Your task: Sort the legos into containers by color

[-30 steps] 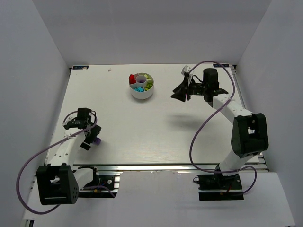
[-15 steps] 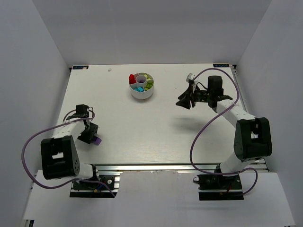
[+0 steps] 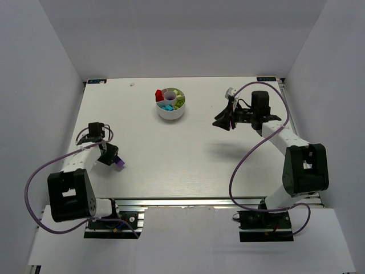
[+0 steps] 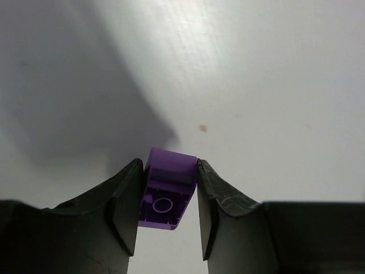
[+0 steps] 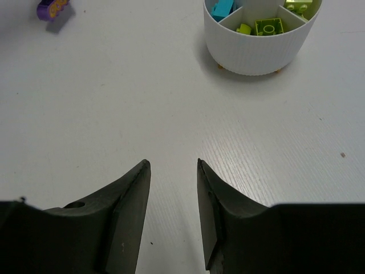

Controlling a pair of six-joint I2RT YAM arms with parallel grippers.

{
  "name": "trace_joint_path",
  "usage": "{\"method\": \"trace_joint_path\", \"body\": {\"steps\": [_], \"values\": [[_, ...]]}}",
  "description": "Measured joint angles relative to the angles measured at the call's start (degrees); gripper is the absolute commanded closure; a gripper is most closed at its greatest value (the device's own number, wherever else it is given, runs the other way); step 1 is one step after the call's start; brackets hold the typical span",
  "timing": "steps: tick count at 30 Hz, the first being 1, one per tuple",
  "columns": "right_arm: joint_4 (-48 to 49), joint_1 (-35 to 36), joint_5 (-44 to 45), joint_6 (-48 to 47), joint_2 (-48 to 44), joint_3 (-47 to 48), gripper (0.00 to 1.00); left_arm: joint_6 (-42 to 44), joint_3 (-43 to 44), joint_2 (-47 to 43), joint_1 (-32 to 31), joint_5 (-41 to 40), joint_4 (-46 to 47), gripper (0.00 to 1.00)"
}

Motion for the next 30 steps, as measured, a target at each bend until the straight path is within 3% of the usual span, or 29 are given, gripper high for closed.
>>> {"method": "trace_joint_path", "body": {"steps": [4, 10, 16, 21, 30], "values": [[-0.02, -0.04, 0.02, 0.0, -0.48, 0.0, 0.59, 2.75, 3.74, -0.57, -2.01, 6.97, 4.59, 0.96], [-0.2, -0.15, 0.24, 0.02, -0.81, 0.0, 0.6, 9.29, 20.72, 5.79, -16.7, 13.2, 13.03, 1.0], [-0.39, -0.24, 0.5, -0.02, -3.19, -0.96, 0.6, 16.92, 36.59, 16.76, -26.95, 13.2, 18.45, 0.99], [-1.16, -0.24, 0.5, -0.07, -5.2, -2.51, 0.6, 22.25, 43.36, 23.93, -29.59, 11.98, 23.19, 0.99], [-1.9, -0.24, 0.72, -0.55, -6.84, -5.31, 0.61, 29.99, 47.19, 32.3, -29.7, 9.33, 34.64, 0.99]]}}
